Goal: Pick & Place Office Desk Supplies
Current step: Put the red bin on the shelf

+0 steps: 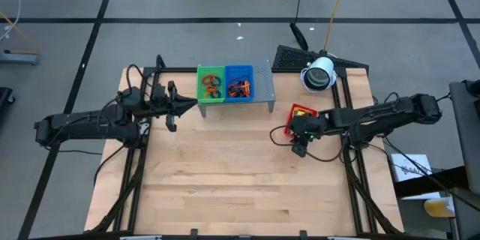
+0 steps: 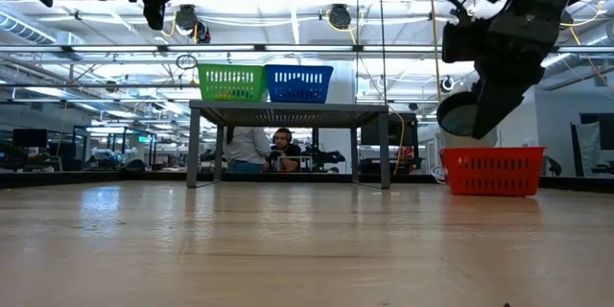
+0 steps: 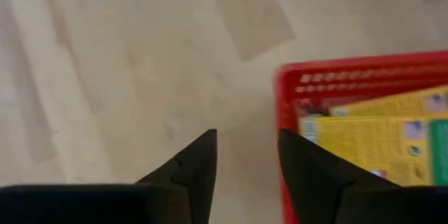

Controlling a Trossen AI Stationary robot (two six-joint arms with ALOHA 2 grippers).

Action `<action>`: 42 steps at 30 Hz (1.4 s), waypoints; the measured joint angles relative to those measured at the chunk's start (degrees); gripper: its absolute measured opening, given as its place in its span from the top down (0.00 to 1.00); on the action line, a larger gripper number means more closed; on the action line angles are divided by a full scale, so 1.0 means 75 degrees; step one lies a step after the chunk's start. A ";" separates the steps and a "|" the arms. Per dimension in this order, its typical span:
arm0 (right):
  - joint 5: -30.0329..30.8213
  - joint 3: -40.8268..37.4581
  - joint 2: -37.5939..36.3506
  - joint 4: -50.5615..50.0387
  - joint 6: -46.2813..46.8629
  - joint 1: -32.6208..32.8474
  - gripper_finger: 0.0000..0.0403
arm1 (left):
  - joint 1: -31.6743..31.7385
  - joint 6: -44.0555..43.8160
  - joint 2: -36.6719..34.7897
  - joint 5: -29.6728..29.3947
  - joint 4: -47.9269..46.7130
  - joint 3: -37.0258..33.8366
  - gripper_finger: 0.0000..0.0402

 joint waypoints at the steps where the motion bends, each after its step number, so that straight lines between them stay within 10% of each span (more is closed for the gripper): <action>1: 0.0017 0.0003 0.0001 -0.0071 0.0001 -0.0048 0.65 | 0.0005 0.0018 0.0000 0.0003 -0.0044 0.0000 0.92; 42: -0.0616 -0.0588 0.1175 0.0210 0.0001 -0.0530 0.65 | 0.0026 0.0029 0.0000 0.0025 -0.0606 0.0006 0.92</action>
